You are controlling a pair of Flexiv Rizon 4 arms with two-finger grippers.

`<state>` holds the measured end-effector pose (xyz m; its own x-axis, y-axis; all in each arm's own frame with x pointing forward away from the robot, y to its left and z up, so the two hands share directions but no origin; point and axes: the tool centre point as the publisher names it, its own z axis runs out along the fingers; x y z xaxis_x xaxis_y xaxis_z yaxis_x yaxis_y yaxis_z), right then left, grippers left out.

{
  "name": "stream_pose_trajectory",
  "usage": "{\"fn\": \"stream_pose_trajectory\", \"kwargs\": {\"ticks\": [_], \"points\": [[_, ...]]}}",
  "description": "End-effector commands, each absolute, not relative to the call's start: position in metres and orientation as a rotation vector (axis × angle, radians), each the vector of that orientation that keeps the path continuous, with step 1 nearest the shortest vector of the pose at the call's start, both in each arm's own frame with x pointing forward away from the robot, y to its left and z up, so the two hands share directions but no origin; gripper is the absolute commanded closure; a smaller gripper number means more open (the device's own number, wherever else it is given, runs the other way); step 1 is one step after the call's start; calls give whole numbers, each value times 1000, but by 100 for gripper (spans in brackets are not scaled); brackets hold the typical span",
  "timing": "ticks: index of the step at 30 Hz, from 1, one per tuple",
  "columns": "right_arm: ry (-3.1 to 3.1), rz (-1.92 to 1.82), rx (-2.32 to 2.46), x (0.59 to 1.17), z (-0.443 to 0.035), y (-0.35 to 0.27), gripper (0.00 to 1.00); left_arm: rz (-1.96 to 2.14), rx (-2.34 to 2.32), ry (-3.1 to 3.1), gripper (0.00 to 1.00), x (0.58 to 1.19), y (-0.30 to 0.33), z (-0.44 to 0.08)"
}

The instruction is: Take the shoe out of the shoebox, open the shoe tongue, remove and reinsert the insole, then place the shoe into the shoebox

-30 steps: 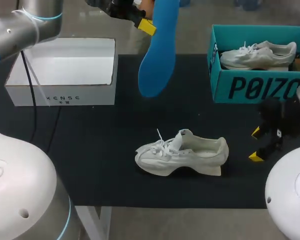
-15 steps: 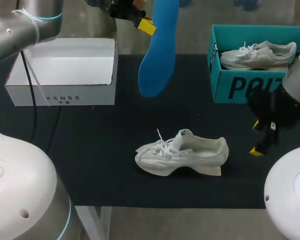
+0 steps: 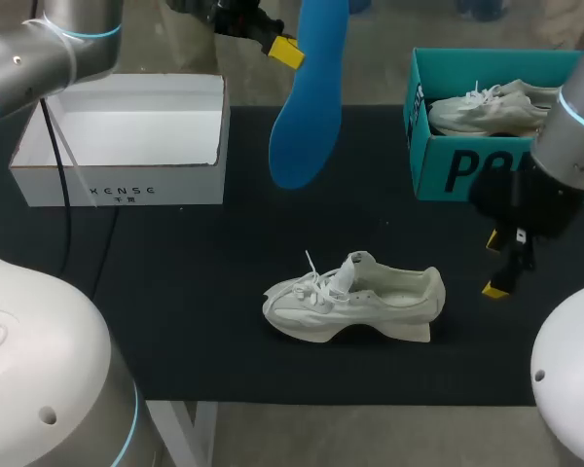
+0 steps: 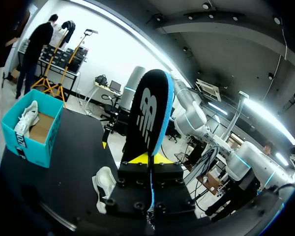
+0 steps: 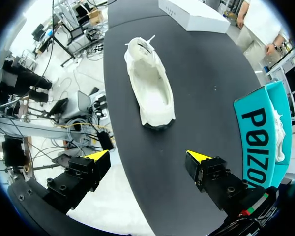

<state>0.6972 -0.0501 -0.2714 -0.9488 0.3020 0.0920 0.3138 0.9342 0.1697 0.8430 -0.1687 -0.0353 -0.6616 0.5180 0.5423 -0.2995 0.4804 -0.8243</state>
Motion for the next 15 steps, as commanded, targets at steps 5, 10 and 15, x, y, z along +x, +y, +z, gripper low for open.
{"fn": "stream_pose_trajectory", "kwargs": {"ticks": [5, 10, 15], "points": [[-3028, -281, -484, 696, -272, -50, 0, 1298, -191, -1905, 100, 824, -167, -21], [-3028, -281, -484, 696, -272, -50, 0, 1321, -138, -1930, 100, 838, -163, -17], [-3028, -281, -484, 696, -272, -50, 0, 1329, -136, -1940, 100, 851, -163, -12]]}}
